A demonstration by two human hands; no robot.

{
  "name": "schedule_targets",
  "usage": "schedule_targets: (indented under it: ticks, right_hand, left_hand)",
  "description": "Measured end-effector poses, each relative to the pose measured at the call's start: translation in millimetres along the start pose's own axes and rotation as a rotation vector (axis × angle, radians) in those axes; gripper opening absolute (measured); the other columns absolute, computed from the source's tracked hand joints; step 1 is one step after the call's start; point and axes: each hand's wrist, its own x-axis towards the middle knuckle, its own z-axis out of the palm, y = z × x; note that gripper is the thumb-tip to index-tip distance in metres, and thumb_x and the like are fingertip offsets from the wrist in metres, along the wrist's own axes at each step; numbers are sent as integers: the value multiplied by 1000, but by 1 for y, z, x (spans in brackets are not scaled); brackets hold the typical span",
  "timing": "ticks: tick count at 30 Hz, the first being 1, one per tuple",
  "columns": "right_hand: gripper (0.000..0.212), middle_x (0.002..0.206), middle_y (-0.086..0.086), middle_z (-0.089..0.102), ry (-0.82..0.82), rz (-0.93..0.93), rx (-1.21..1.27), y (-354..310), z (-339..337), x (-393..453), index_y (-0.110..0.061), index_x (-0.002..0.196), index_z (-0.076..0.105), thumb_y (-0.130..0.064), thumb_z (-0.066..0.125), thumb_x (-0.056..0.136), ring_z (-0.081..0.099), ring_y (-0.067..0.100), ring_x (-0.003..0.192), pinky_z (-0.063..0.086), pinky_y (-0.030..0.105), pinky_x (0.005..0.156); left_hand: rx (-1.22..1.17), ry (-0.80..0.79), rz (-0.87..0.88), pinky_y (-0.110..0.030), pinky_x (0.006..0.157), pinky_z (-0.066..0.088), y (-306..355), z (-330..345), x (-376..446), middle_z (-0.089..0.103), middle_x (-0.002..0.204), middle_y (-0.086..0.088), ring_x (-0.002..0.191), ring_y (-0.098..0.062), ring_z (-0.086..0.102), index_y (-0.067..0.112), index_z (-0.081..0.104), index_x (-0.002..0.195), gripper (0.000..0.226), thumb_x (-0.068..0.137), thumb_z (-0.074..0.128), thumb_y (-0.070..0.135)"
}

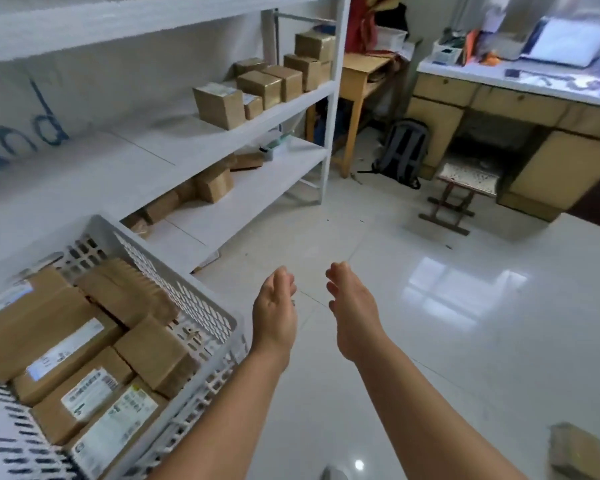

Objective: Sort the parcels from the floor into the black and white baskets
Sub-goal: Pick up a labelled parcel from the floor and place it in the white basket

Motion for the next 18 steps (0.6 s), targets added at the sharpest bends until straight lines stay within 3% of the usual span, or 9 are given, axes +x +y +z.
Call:
schedule_targets:
  ticks: [5, 9, 18]
  right_hand:
    - [24, 118, -7, 55, 194, -6, 103, 17, -60, -25, -30, 94, 53, -43, 34, 99, 50, 14, 114, 35, 36, 104]
    - [25, 118, -5, 54, 350, 3, 178, 33, -114, -45, -28, 98, 53, -42, 33, 99, 49, 15, 111, 36, 36, 100]
    - [34, 124, -5, 55, 668, 29, 375, 67, -245, -79, -23, 116, 57, -42, 35, 100, 49, 15, 118, 36, 40, 106]
  left_hand:
    - [21, -239, -38, -28, 101, 37, -11, 44, -29, 53, 137, -2, 118, -12, 52, 15, 47, 136, 48, 102, 25, 41]
    - [76, -417, -61, -29, 101, 38, -23, 88, -58, 54, 134, -1, 115, -11, 52, 16, 46, 137, 50, 102, 24, 43]
    - [201, -727, -119, -28, 95, 40, -54, 198, -133, 58, 120, 5, 110, -12, 56, 17, 50, 133, 49, 102, 25, 44]
